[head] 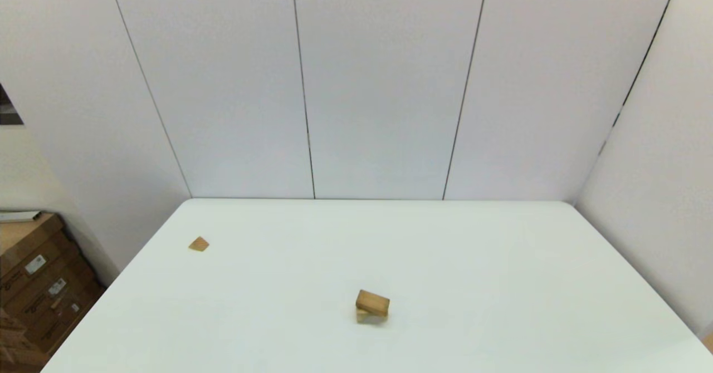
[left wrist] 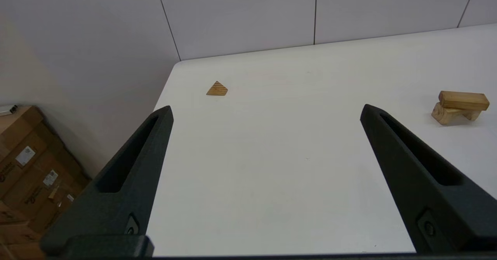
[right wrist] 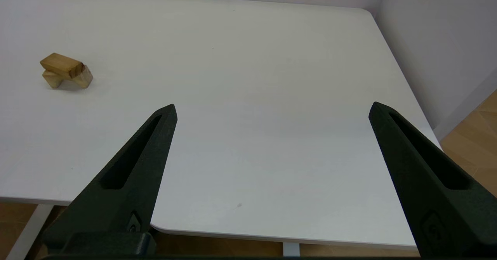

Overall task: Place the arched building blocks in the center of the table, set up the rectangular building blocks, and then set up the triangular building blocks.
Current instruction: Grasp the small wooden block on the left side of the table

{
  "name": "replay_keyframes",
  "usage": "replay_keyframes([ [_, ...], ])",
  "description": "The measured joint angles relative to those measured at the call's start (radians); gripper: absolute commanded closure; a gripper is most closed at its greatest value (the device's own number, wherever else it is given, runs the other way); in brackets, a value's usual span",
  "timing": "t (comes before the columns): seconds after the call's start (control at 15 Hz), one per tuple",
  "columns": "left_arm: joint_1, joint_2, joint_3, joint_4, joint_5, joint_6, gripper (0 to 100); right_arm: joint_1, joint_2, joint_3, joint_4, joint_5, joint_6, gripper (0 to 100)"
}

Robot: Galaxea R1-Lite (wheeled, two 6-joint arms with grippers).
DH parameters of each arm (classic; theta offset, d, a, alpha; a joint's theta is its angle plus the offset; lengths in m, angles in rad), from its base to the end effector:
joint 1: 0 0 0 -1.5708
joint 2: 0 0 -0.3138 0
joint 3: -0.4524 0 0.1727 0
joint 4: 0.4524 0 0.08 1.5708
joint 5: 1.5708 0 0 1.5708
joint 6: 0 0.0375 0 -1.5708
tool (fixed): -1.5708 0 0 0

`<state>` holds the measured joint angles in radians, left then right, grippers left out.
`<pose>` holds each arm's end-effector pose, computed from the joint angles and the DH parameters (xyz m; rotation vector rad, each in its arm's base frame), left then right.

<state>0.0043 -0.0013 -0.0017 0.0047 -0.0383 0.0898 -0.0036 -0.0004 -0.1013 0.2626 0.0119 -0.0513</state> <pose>-0.0412 -0.0016 0.0753 0.0898 0.0002 -0.0341 -0.0510 0.0006 0.0719 -0.0499 0.1606 0.0124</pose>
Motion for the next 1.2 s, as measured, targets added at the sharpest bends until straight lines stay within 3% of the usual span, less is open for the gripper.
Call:
replay_keyframes([
  [0.27,0.0,0.0,-0.023,0.007,0.035,-0.002,0,0.0,0.0,0.0,0.0,0.0,0.0,0],
  [0.6,0.001,0.103,-0.227,0.113,0.054,-0.027,0,0.0,0.0,0.0,0.0,0.0,0.0,0],
  [1.2,0.007,0.891,-0.535,0.096,0.101,-0.296,0,0.0,0.0,0.0,0.0,0.0,0.0,0],
])
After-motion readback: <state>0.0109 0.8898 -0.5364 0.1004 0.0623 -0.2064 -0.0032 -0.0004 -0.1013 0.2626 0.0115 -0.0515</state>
